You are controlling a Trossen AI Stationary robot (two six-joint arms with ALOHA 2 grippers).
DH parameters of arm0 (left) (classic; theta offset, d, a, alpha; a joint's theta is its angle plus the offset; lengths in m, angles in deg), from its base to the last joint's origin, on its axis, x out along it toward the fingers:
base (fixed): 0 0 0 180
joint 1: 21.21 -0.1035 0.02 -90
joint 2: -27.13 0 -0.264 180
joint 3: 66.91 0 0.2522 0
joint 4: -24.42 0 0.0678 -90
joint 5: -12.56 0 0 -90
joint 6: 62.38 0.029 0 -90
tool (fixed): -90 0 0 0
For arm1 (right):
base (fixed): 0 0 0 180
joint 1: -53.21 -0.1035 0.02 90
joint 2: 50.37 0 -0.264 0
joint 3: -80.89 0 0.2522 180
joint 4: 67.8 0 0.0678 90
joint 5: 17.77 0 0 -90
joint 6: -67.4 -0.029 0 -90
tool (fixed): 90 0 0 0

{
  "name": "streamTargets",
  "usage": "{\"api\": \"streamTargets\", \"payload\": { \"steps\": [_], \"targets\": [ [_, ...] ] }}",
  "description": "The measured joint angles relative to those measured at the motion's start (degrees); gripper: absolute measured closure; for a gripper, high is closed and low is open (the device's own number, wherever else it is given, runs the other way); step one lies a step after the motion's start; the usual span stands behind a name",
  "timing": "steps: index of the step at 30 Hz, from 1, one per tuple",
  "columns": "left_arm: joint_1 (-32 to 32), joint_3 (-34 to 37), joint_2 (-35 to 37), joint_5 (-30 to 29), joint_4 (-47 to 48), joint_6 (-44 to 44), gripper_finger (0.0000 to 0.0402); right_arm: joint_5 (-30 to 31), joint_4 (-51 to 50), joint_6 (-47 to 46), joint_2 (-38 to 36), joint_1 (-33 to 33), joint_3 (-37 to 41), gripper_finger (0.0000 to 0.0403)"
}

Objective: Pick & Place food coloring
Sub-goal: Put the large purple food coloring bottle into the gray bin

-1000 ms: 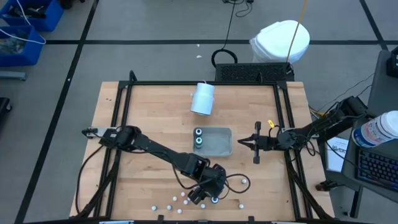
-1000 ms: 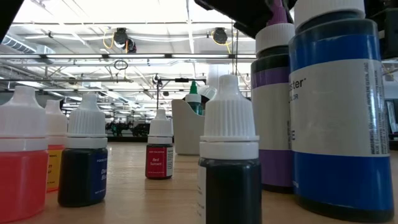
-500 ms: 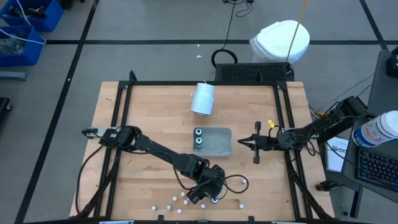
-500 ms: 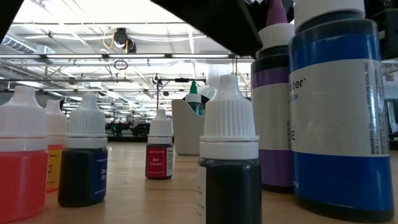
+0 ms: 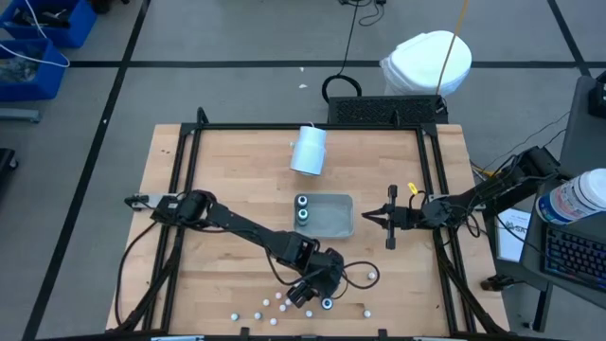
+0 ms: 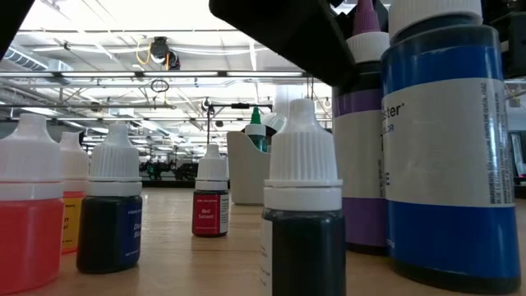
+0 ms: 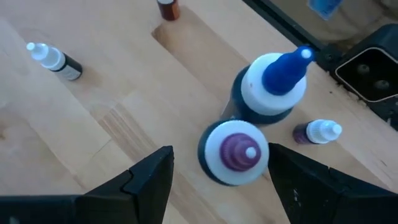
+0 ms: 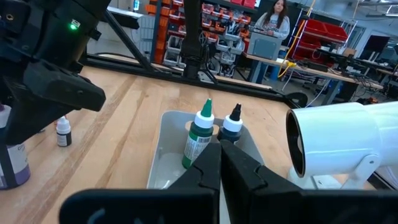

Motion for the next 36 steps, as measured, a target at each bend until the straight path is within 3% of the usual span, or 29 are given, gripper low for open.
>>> {"api": "streamTargets", "payload": {
  "steps": [15,26,32,36],
  "targets": [
    [0.13,-0.31,0.02,2.93,-1.31,-1.48,0.0152,0.01,-0.02,0.17,0.00,0.00,0.00,0.0403],
    [-0.69,-0.31,0.04,2.86,-0.83,-3.76,0.0277,0.01,0.00,0.20,0.00,0.00,0.00,0.0403],
    [-0.68,-0.31,0.14,2.61,-0.78,-5.35,0.0277,-0.01,-0.02,0.20,0.00,0.00,0.00,0.0403],
    [-0.63,-0.31,2.53,-1.02,0.38,-5.41,0.0264,0.00,-0.02,0.20,0.02,0.00,0.01,0.0403]
  ]
}}
